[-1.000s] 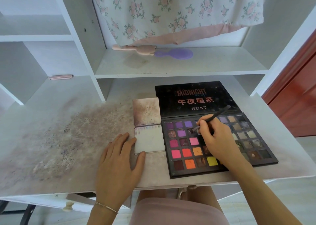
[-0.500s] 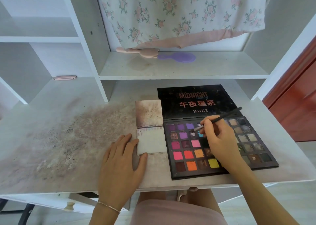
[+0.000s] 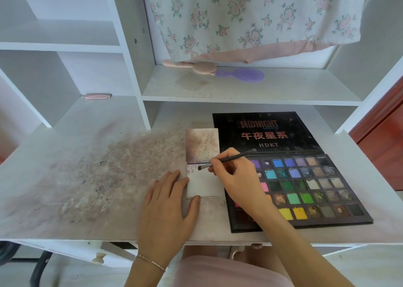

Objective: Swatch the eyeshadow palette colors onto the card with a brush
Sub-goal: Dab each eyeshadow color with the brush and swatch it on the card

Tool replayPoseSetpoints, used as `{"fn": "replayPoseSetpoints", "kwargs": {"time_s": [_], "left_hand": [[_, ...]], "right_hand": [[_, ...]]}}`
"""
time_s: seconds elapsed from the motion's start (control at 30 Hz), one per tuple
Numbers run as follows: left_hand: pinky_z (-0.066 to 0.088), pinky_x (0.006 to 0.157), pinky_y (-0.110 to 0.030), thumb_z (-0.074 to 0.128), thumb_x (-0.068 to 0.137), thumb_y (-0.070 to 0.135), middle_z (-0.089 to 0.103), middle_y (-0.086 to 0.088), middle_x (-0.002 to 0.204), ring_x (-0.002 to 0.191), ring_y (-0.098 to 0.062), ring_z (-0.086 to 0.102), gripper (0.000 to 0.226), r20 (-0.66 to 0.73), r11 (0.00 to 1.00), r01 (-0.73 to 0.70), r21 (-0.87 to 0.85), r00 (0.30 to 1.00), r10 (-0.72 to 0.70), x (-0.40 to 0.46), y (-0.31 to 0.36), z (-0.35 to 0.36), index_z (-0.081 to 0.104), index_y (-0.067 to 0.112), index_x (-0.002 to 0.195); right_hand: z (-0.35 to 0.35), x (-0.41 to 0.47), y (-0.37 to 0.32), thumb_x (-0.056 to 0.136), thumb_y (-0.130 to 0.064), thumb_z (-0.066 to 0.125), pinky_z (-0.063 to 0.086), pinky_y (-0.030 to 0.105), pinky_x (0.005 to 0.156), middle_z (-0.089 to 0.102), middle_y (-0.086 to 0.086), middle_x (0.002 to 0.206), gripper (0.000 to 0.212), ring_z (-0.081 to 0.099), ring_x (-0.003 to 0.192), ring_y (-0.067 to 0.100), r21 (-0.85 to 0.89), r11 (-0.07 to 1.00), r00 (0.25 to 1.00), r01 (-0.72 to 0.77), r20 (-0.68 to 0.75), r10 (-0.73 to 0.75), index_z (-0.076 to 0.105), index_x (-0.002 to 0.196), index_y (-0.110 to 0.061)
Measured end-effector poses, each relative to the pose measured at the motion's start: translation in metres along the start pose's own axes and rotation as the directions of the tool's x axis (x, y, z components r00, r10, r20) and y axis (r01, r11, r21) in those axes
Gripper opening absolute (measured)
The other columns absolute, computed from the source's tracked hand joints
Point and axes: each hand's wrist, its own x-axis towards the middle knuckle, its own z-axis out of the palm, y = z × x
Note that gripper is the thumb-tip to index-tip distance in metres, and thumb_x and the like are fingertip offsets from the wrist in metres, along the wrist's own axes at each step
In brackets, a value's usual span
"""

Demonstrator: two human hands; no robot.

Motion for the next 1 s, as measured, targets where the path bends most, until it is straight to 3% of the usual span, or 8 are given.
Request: {"fn": "replayPoseSetpoints", "kwargs": {"time_s": [0.2,0.37,0.53,0.77,1.0], "left_hand": [[0.033,0.097,-0.041,0.058,0.077,0.038,0.063,-0.007,0.119,0.113,-0.027,0.058,0.040,-0.036,1.000,-0.016,0.000,0.999,0.016,0.0005,-0.0003,0.0018,0.066,0.013,0.108],[0.033,0.098,-0.041,0.055,0.079,0.040,0.063,-0.008,0.119,0.113,-0.028,0.058,0.041,-0.043,1.000,-0.019,0.000,0.999,0.019,0.0006,-0.0013,0.0028,0.066,0.013,0.108],[0.036,0.098,-0.042,0.038,0.082,0.047,0.063,-0.007,0.119,0.114,-0.027,0.057,0.051,-0.036,1.000,-0.021,-0.001,0.999,0.021,0.0006,-0.0010,0.0018,0.066,0.014,0.108],[0.033,0.098,-0.041,0.056,0.078,0.038,0.062,-0.008,0.120,0.115,-0.027,0.057,0.041,-0.043,1.000,-0.018,-0.006,0.999,0.018,0.0005,-0.0005,0.0028,0.066,0.013,0.108],[0.033,0.099,-0.041,0.056,0.078,0.038,0.062,-0.007,0.121,0.116,-0.027,0.056,0.041,-0.036,1.000,-0.015,-0.004,0.999,0.015,0.0002,-0.0002,0.0027,0.065,0.013,0.109]], "right_hand": [[0.0051,0.0034,-0.0002,0.088,-0.018,0.056,0.048,0.011,0.066,0.065,-0.008,0.077,0.018,0.063,0.076,0.006,-0.065,0.998,1.000,-0.013,0.008,0.014,0.050,0.078,-0.031],[0.0051,0.0038,-0.0001,0.088,-0.018,0.056,0.048,0.012,0.067,0.066,-0.003,0.080,0.015,0.063,0.077,0.008,-0.083,0.996,1.000,-0.023,0.018,0.025,0.051,0.079,-0.028],[0.0047,0.0044,0.0002,0.089,-0.017,0.056,0.045,0.006,0.063,0.066,-0.002,0.083,0.005,0.059,0.074,0.005,-0.103,0.994,0.998,-0.037,0.048,0.042,0.054,0.085,-0.020],[0.0044,0.0046,-0.0003,0.089,-0.017,0.055,0.044,0.005,0.067,0.066,0.001,0.086,0.003,0.060,0.079,0.007,-0.148,0.988,0.995,-0.048,0.079,0.060,0.055,0.086,-0.018],[0.0047,0.0048,-0.0006,0.089,-0.017,0.055,0.045,0.009,0.068,0.066,0.001,0.085,0.002,0.061,0.080,0.010,-0.148,0.988,0.995,-0.052,0.076,0.064,0.055,0.087,-0.018]]}}
